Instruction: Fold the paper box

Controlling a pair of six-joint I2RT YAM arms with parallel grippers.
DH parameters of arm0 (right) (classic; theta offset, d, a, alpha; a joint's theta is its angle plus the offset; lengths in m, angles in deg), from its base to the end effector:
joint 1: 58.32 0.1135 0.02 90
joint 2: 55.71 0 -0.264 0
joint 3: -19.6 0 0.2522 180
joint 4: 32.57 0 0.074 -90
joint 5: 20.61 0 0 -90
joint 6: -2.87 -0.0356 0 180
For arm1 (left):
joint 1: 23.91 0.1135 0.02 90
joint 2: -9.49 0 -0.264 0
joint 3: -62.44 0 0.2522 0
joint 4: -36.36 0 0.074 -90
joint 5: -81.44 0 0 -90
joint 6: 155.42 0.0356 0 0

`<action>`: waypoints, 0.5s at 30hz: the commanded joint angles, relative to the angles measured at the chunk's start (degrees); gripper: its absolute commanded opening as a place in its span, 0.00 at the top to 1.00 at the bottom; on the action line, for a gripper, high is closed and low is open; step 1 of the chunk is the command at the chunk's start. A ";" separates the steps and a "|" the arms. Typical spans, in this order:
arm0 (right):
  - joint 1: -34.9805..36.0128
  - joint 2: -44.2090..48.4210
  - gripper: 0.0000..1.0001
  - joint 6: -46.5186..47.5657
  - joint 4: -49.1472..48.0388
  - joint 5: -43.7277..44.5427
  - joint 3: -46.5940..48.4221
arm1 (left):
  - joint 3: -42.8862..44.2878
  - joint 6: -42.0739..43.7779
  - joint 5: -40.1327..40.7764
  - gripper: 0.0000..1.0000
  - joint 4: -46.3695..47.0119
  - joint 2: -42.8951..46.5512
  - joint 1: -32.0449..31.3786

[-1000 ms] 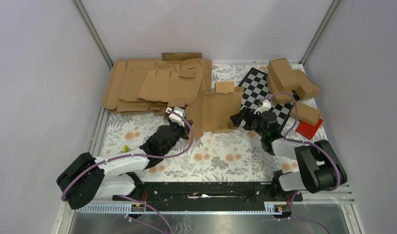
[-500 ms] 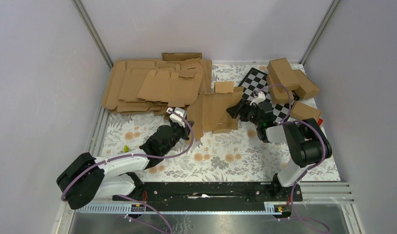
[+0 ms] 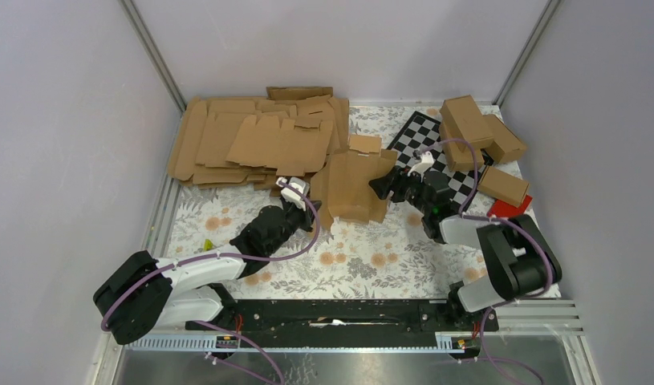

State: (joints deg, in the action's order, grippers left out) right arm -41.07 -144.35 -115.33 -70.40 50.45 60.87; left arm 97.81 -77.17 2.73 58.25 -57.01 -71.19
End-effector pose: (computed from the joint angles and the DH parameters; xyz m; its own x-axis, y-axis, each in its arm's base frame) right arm 0.2742 0.0972 0.1740 -0.4165 0.3387 -0.8437 -0.4418 0.7357 0.5134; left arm 0.1667 -0.1702 0.2077 -0.2267 -0.0489 -0.9727 0.5548 0.8144 -0.1702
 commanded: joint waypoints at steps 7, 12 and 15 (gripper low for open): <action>6.33 7.42 0.29 5.40 2.50 7.90 -3.25 | 1.72 1.22 -5.50 1.00 3.76 -2.08 0.18; 6.92 8.25 0.26 6.89 3.61 7.89 -3.93 | 1.94 1.28 -6.71 1.00 3.59 -2.20 0.19; 8.21 7.47 0.21 8.30 6.36 9.22 -3.39 | 1.95 1.20 -6.69 1.00 3.35 -2.12 0.18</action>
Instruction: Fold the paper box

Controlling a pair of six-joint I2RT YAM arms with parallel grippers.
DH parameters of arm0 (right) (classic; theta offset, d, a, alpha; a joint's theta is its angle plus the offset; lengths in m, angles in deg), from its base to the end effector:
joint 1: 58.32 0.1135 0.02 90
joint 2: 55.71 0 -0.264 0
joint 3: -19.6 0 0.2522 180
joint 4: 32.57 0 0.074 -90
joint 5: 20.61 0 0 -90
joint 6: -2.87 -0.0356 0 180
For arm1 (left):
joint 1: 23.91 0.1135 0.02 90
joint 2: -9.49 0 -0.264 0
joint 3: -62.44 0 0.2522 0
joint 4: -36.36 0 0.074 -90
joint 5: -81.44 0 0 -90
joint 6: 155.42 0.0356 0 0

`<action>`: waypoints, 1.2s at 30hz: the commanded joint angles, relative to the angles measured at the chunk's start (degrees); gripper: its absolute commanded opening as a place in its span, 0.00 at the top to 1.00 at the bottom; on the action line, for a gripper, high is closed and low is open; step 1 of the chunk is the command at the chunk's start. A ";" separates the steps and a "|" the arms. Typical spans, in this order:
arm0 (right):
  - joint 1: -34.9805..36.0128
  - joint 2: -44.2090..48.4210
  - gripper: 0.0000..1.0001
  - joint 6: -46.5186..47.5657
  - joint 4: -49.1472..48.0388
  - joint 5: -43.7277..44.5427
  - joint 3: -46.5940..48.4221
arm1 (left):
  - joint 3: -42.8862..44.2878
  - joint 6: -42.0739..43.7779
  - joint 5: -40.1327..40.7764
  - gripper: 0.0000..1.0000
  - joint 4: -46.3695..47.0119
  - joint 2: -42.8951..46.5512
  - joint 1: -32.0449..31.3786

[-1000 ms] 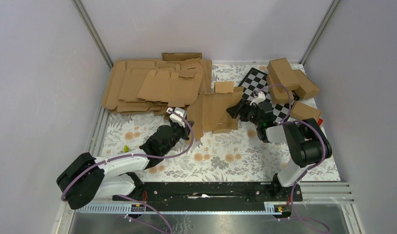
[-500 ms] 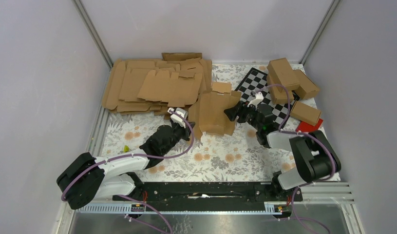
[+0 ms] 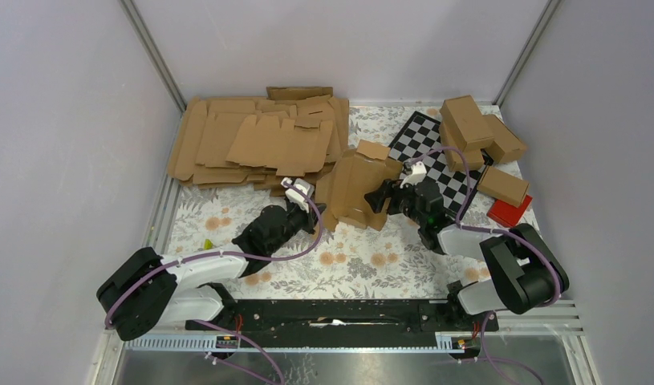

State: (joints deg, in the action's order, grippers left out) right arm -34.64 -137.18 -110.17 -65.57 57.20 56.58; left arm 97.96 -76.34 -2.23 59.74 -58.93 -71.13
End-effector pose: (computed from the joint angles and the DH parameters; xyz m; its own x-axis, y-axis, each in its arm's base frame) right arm 0.2418 0.1143 0.1762 -0.3957 0.2442 -0.8853 -0.4642 0.7786 0.4222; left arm 0.1676 -0.1753 0.2039 -0.2345 -0.0238 -0.9718 0.6225 0.7642 -0.1689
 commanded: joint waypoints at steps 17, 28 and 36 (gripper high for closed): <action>12.64 0.84 0.00 14.25 14.36 13.01 3.48 | 1.30 -1.70 -1.93 1.00 3.03 0.16 0.11; 19.27 -0.76 0.00 19.12 17.40 17.00 5.22 | 1.19 -3.10 -5.64 1.00 3.73 0.64 0.99; 19.98 -0.55 0.00 19.19 16.68 18.22 5.33 | 1.48 -3.08 -10.34 1.00 4.10 0.87 1.08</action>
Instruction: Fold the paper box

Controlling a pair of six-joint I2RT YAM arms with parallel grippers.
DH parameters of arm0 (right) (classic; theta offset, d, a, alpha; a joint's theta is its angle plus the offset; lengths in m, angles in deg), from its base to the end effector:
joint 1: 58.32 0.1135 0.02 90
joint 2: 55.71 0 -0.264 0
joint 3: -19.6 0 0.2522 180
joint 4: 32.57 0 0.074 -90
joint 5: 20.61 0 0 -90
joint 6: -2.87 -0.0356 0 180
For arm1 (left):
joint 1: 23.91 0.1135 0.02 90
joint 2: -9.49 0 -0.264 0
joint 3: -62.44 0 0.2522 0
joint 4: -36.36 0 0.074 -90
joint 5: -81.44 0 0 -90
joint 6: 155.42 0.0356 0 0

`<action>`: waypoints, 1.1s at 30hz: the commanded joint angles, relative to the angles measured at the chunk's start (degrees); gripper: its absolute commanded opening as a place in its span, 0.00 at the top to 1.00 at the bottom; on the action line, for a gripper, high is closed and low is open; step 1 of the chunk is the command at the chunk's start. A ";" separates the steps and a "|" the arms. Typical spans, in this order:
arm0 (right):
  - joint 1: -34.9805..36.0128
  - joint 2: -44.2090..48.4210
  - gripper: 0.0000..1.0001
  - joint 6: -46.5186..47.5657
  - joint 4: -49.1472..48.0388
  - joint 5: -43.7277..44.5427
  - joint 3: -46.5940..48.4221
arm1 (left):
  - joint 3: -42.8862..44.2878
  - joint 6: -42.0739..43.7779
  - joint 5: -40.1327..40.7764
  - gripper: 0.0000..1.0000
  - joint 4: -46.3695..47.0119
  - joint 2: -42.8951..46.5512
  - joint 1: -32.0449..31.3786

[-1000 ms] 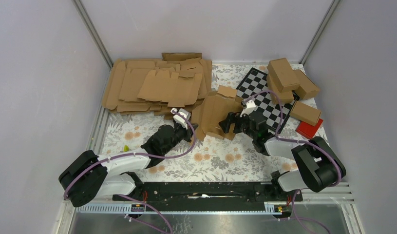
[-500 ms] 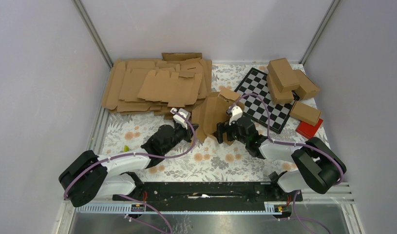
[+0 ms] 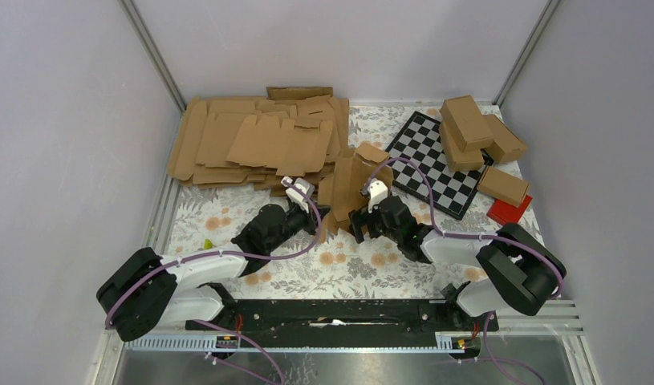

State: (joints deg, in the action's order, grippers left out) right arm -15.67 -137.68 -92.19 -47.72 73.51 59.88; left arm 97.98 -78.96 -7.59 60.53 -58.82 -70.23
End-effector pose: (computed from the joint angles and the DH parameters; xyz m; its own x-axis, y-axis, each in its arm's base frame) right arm 0.1999 0.1807 0.1582 -0.3828 -0.2330 -0.8940 -0.5971 0.8008 0.0469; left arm 0.1682 -0.1752 0.2059 -0.2670 -0.0594 -0.9619 0.6676 0.7084 -0.2290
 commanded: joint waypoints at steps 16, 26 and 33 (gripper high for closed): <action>0.94 4.01 0.01 -5.03 5.47 4.52 4.55 | 2.48 -0.74 -9.21 1.00 3.55 -0.90 0.18; -0.32 9.18 0.02 -11.76 4.36 6.69 1.19 | 1.79 -1.34 -3.04 1.00 2.57 0.31 0.18; -1.53 14.49 0.05 -19.45 6.45 3.09 0.83 | -0.85 -2.50 -1.22 1.00 5.86 2.38 0.21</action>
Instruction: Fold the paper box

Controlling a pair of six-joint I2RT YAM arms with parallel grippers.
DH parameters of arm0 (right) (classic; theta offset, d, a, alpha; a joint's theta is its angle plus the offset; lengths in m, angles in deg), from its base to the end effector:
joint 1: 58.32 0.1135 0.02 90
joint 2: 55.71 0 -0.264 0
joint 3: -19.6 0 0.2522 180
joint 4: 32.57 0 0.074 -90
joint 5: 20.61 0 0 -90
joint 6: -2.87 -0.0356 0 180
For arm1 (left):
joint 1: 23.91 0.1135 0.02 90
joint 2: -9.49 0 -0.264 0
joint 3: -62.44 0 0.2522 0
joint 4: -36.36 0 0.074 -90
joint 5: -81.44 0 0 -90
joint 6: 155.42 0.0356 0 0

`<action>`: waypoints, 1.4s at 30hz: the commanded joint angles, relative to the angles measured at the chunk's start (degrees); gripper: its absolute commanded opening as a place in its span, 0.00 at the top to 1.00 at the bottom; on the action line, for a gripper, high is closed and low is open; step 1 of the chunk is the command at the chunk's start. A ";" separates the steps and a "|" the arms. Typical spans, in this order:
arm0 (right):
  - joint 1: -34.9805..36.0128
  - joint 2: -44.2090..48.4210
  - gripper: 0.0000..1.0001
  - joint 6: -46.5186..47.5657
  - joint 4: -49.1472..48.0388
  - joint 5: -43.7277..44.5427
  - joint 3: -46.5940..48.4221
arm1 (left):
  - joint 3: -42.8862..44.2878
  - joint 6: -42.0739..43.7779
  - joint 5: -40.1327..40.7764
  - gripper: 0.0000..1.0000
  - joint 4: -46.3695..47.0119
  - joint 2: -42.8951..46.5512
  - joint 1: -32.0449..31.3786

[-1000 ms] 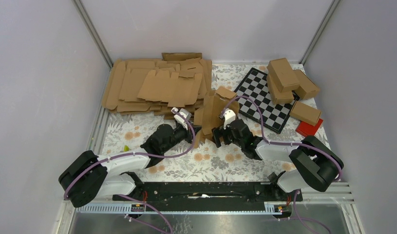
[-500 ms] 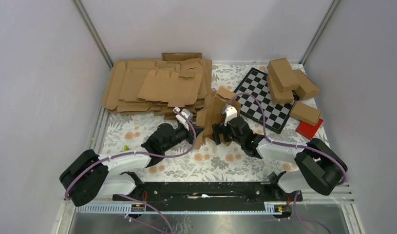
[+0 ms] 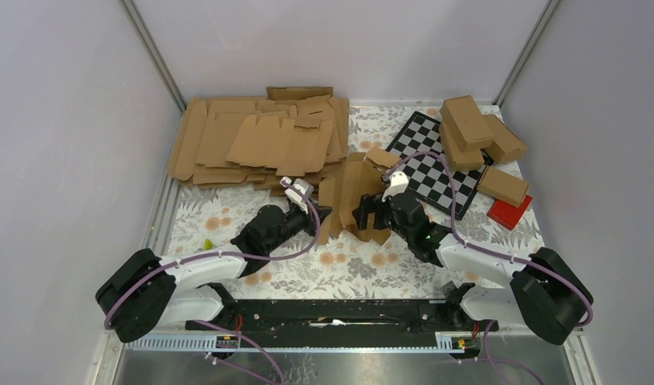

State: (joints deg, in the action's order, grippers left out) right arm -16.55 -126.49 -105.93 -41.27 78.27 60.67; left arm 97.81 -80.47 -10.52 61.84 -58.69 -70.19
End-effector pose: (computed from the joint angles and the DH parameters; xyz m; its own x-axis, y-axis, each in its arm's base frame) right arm 0.1931 0.1651 0.1987 -0.4306 0.0423 -0.9015 -0.4351 0.8654 0.2484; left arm 0.1667 -0.1761 0.2079 -0.2788 -0.0839 -0.9567 0.6973 0.6673 -0.2618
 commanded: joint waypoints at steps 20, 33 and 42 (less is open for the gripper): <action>-1.57 6.09 0.09 -17.09 11.65 7.60 2.93 | -0.95 -6.96 7.33 1.00 4.56 0.63 2.34; -1.54 6.91 0.08 -11.30 6.23 10.66 -4.17 | 2.56 -0.58 2.77 1.00 -1.16 0.07 1.27; -2.15 8.41 0.06 -9.67 8.65 15.59 -5.22 | 3.76 -0.54 7.99 1.00 -4.61 -1.16 1.15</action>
State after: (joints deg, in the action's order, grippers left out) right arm -17.94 -120.24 -116.91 -32.31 89.31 55.84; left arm 98.14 -81.87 -5.62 58.14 -58.69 -68.96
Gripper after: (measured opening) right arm 0.930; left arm 0.014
